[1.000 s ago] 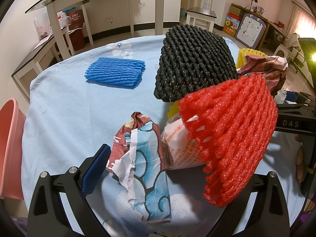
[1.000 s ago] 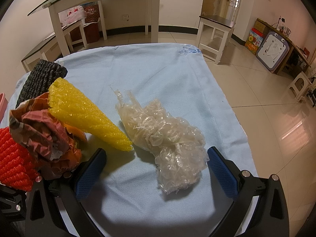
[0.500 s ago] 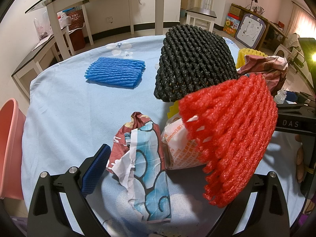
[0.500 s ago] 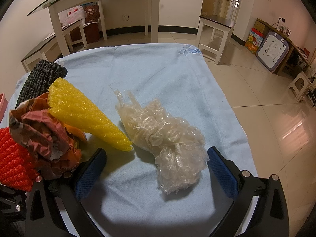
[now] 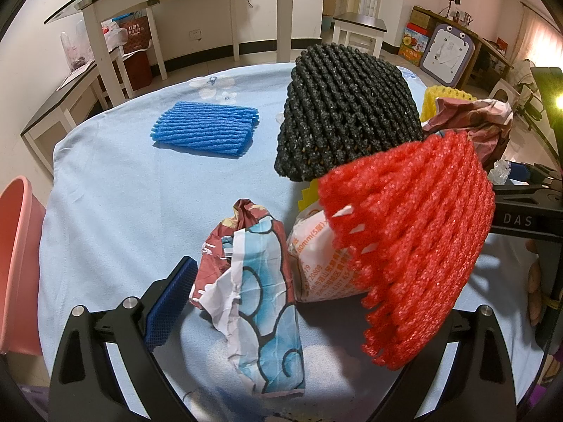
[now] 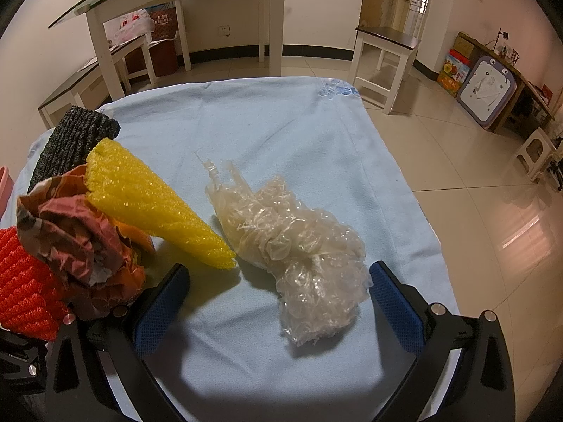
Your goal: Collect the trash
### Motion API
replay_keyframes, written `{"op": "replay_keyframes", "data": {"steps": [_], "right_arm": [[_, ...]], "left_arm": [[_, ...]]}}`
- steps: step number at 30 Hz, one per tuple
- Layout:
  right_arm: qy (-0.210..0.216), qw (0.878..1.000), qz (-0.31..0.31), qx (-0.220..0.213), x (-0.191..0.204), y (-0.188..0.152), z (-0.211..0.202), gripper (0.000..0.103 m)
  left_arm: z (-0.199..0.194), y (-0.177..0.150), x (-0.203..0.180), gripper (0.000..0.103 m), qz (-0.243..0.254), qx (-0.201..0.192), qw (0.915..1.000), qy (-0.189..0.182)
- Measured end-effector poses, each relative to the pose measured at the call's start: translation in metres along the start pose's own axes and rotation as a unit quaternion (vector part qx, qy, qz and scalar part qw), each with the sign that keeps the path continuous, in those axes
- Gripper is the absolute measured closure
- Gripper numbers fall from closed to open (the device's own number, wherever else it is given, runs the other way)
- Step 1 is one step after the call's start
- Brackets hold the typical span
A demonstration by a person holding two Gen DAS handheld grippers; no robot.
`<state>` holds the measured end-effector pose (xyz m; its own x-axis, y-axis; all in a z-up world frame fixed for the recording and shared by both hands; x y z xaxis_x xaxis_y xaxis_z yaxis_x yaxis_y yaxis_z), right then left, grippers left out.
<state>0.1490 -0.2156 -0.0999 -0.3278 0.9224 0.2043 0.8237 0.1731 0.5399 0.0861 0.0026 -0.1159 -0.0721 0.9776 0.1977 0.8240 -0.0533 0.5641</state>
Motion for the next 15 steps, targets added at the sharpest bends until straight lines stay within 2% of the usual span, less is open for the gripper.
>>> {"op": "replay_keyframes", "data": {"steps": [15], "right_arm": [[0.001,1.0,0.001,0.001,-0.0008,0.0006,0.0004,0.003]], "left_arm": [[0.0,0.0002,-0.0005,0.006,0.0,0.0,1.0,0.0]]}}
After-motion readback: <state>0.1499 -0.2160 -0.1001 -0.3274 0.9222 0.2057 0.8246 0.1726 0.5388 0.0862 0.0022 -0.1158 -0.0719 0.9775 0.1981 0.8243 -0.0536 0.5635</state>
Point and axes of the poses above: each gripper's, at about its wrist camera, not at the fingertips, and z roughly the way its jaws point, x to its left, y to its top, the point moved 4 cm from there along z, roughly the way its jaws point, and after that the axes turned 15 degrees about y, right-handed, at the moved point
